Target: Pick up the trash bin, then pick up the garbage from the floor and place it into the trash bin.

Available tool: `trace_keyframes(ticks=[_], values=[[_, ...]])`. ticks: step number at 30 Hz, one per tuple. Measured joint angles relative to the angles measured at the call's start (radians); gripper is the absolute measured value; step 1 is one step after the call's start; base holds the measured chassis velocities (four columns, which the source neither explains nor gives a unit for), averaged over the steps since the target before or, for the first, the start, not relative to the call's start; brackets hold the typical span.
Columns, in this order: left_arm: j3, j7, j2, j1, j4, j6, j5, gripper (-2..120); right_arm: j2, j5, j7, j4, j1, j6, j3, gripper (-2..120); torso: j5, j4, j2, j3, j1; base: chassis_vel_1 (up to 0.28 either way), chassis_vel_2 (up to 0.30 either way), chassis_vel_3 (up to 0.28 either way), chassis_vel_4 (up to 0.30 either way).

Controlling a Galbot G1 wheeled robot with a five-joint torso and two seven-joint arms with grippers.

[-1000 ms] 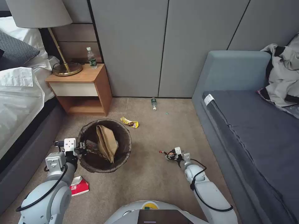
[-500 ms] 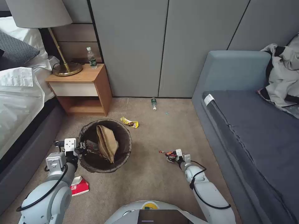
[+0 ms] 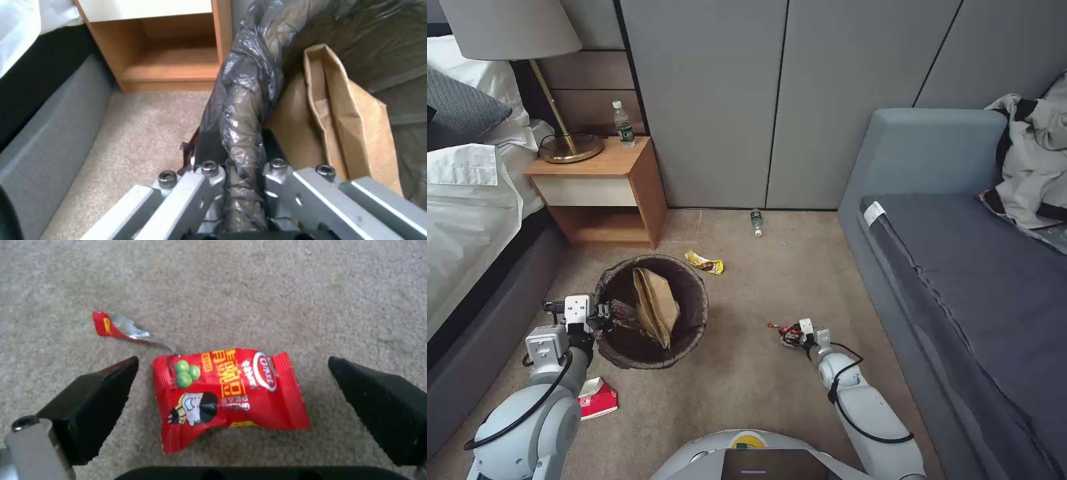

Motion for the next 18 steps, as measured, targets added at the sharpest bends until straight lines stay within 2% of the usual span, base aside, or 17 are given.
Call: trace_keyframes(ticks=[18], values=[[-0.002,0.002,0.002,-0.008,0.007,-0.001,-0.007,3,0.006,-0.030,0.003,-0.018,0.000,-0.002,0.000,100,-0.0001,-0.0001,0.000,0.000,0.000,0.000,0.000,0.000,0.000]])
